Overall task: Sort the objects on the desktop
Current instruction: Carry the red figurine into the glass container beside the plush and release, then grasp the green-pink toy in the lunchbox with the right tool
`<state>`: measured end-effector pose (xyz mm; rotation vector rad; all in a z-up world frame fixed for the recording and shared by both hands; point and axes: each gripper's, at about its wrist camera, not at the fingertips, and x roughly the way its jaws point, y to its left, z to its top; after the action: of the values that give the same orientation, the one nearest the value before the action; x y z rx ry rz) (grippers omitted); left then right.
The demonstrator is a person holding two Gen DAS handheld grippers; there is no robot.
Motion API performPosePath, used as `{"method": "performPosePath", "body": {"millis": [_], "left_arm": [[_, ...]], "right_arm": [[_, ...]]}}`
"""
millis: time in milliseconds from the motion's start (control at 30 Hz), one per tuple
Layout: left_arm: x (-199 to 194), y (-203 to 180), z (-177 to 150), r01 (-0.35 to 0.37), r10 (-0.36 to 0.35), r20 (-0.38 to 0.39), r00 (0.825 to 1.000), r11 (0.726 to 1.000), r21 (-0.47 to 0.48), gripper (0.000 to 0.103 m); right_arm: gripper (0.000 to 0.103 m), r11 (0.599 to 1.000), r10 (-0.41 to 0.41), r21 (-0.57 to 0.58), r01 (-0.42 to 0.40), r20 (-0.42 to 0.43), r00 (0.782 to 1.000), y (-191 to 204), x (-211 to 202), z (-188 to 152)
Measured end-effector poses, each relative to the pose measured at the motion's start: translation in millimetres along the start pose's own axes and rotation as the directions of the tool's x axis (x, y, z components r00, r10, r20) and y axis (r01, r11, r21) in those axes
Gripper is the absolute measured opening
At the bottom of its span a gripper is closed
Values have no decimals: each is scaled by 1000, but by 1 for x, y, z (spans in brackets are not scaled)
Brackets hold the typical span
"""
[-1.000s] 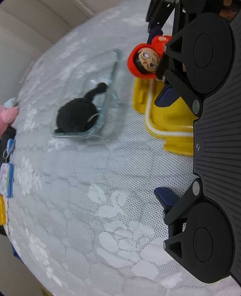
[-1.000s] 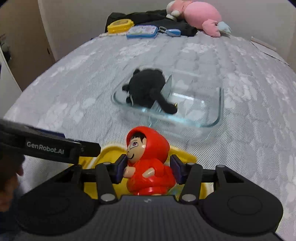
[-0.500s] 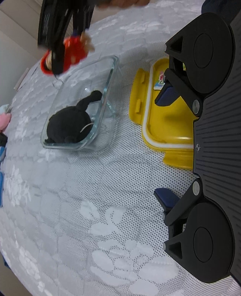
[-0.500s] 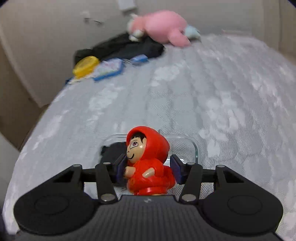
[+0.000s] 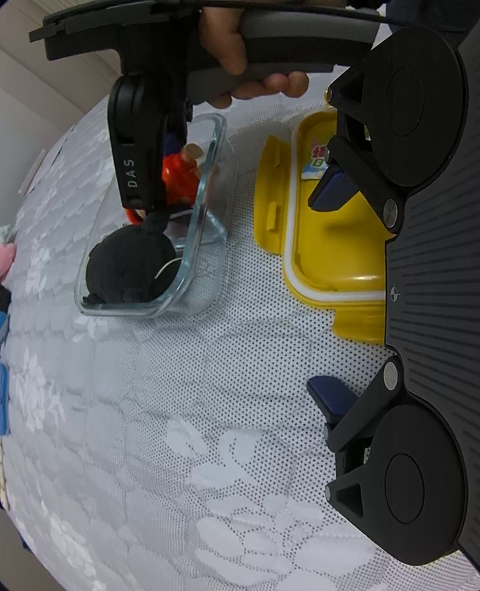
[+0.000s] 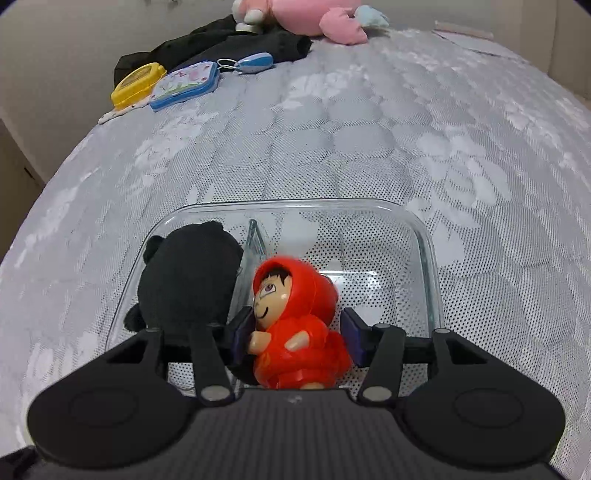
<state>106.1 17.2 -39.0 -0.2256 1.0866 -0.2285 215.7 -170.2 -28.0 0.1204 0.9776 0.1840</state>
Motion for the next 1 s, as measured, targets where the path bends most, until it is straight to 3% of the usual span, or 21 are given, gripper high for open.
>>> {"method": "performPosePath", "body": {"millis": [300,467,733,867,1000], "left_arm": [[1,-5,-1,34,-35,8,999,999,33,99],[0,-4,-1,39,-40,10,999,999,33,99],[-1,4,-1,38,-37,13,999,999,-29,99],[-6,-1,-4,18,-17,29,999,1000,-10,99],[-13,-12,-10,31,-33,45,998,999,41,100]], "right_arm": [[56,999,27,24,-28,5,1000,-5,-14,3],[59,993,102,62,-104,31,994,-13,-46,1],[68,997,71,-17,-69,93,993,-22,-115,-61],[68,997,51,-60,-43,125,991,-26,-149,-93],[68,998,64,-32,-62,79,995,-26,-151,-133]]}}
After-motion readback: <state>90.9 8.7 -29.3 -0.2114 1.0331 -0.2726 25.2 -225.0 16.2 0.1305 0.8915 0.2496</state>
